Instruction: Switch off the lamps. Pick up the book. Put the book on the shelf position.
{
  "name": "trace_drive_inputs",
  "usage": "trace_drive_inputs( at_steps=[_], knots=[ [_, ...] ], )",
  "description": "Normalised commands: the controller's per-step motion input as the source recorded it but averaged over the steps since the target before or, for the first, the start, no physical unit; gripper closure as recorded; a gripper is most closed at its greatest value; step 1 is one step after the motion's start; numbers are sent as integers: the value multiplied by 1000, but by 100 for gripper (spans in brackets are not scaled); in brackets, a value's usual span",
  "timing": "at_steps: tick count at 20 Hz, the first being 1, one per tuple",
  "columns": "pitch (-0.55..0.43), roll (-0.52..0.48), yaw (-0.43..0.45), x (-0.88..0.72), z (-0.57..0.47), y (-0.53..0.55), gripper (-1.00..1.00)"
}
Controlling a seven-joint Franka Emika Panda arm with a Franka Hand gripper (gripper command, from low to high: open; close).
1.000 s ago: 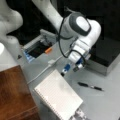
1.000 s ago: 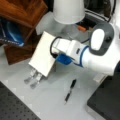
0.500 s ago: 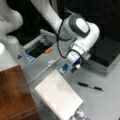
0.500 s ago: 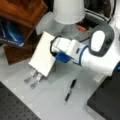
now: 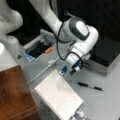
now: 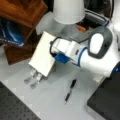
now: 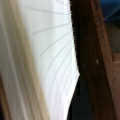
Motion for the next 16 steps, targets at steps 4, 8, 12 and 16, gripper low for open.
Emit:
trace_drive_inputs(
  at_steps=[4, 8, 12, 16],
  knots=[
    [-108, -468, -72, 158, -252, 112, 100],
    [-126, -408, -51, 180, -228, 77, 100],
    [-126, -395, -31, 175, -216, 48, 100],
    [-127, -397, -5, 171, -218, 35, 100]
  ],
)
